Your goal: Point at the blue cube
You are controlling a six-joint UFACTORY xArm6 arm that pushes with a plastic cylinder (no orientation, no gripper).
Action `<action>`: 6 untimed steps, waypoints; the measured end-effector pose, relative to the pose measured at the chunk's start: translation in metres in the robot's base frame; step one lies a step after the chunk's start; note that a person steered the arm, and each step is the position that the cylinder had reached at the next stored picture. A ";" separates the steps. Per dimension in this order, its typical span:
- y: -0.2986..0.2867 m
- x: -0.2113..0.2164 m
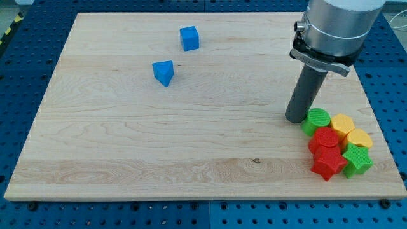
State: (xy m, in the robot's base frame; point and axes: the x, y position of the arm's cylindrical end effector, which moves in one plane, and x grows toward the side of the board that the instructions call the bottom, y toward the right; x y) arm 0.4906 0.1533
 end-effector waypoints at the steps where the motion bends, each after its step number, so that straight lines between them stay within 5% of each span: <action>1: 0.000 -0.028; 3: -0.026 -0.151; 5: -0.150 -0.270; 6: -0.227 -0.288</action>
